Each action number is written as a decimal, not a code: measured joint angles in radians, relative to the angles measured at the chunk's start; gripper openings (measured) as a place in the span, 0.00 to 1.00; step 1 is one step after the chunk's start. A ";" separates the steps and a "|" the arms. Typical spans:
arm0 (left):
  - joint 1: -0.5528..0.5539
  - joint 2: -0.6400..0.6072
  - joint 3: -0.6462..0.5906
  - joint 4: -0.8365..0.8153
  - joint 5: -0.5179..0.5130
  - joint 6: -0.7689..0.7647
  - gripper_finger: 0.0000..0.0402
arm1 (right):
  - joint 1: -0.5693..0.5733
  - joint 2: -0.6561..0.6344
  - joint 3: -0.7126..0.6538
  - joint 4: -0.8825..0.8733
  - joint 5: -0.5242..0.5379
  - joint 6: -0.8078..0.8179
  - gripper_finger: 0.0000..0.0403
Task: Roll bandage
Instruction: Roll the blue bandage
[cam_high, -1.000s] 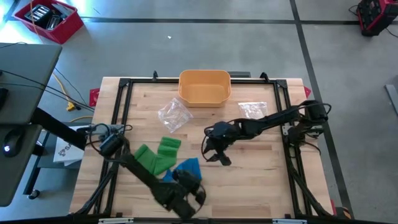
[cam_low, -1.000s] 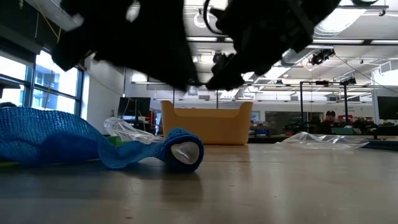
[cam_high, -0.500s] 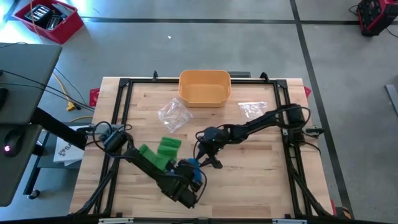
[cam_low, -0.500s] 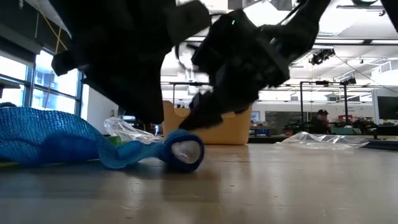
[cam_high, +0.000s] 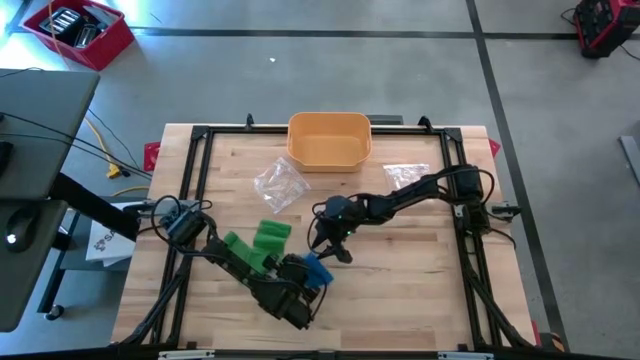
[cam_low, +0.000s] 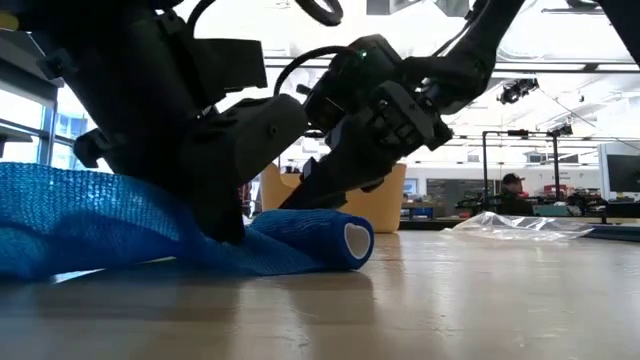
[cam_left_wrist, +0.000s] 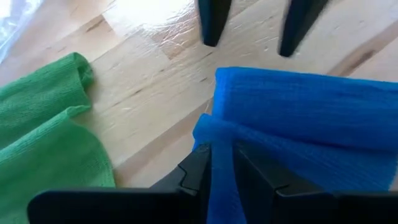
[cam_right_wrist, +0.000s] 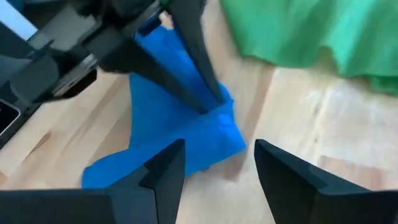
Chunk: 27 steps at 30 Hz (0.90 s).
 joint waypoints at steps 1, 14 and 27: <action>0.000 0.000 -0.004 0.013 -0.003 0.004 0.15 | -0.006 0.000 0.000 0.008 -0.039 -0.001 0.46; -0.003 0.000 -0.014 0.018 -0.015 -0.004 0.15 | -0.016 0.126 0.148 -0.024 -0.211 -0.009 0.46; -0.010 0.000 -0.014 0.034 -0.041 0.056 0.15 | 0.007 0.123 0.159 -0.376 -0.297 -0.178 0.46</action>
